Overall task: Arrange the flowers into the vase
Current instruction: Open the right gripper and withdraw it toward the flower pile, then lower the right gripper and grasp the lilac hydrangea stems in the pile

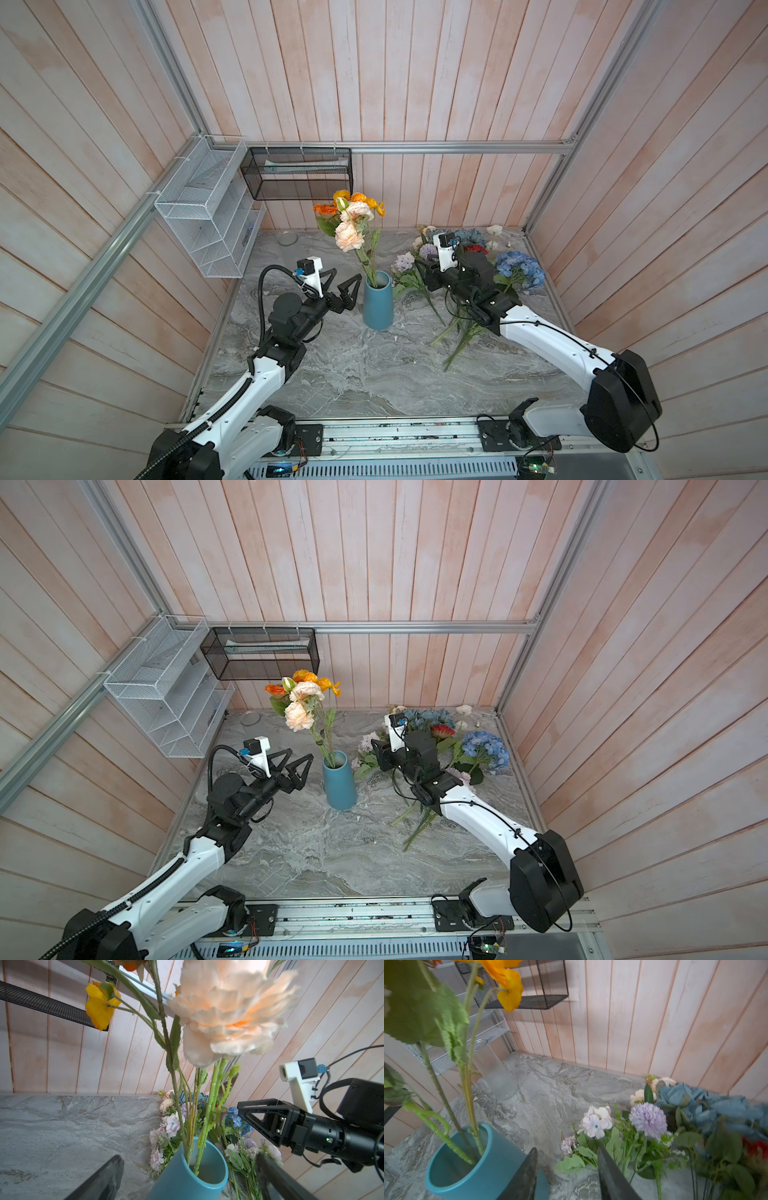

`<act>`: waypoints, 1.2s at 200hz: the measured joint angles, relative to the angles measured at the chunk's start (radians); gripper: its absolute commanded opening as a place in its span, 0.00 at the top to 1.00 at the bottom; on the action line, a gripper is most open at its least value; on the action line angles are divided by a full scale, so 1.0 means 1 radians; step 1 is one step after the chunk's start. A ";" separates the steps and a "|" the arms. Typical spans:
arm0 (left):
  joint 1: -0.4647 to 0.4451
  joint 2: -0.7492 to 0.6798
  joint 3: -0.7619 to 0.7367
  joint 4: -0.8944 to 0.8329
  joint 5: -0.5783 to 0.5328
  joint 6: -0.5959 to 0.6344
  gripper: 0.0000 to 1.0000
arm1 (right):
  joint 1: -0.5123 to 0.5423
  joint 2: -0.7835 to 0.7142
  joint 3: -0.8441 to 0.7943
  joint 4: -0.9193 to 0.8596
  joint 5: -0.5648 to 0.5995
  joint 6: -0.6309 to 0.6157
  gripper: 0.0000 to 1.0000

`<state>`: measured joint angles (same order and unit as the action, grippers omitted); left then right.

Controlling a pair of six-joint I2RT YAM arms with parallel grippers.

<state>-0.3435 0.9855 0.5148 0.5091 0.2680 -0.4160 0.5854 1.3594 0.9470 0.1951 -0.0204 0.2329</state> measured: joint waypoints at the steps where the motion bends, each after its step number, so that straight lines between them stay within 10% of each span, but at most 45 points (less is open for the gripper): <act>1: 0.000 0.000 -0.001 0.001 -0.001 0.000 0.00 | 0.000 0.000 -0.002 -0.005 0.003 0.006 0.54; 95: 0.000 0.001 -0.031 0.008 -0.041 0.000 0.00 | 0.003 0.068 -0.212 -0.162 0.023 0.404 0.54; 240: 0.000 -0.026 -0.042 -0.003 -0.066 0.001 0.00 | -0.025 0.515 0.184 -0.398 0.214 0.006 0.55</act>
<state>-0.3435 0.9596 0.4725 0.5064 0.2016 -0.4152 0.5602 1.8748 1.1313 -0.2028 0.1932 0.2386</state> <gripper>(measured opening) 0.998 0.461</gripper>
